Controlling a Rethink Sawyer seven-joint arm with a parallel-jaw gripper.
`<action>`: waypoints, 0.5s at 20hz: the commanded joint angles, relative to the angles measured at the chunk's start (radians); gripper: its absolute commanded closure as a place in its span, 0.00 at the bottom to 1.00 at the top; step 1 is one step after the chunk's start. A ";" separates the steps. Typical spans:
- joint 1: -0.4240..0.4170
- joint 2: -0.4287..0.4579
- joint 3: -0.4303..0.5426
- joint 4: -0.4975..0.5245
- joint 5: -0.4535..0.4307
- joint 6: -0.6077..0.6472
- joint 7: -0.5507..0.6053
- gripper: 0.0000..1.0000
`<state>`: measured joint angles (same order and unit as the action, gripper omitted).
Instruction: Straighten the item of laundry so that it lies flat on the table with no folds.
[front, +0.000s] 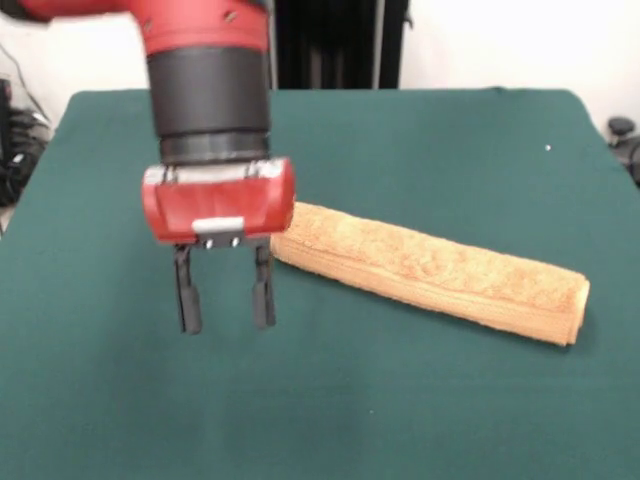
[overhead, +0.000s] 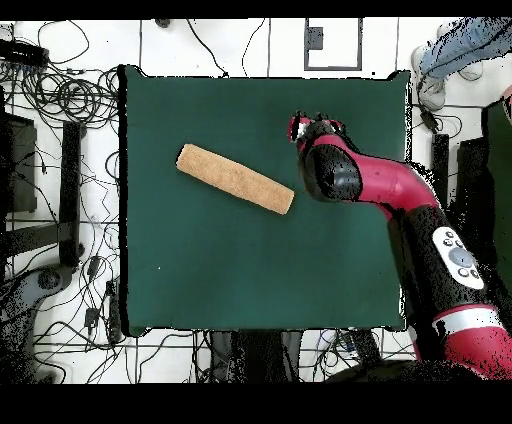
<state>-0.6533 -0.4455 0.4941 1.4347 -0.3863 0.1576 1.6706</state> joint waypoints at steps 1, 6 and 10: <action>0.023 0.232 0.158 0.021 0.187 0.159 0.150 0.00; 0.147 0.174 -0.011 -0.010 0.297 0.222 0.231 0.00; 0.198 0.175 -0.064 -0.049 0.285 0.267 0.142 0.00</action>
<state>-0.5791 -0.2735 0.4612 1.4169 -0.1564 0.2409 1.6706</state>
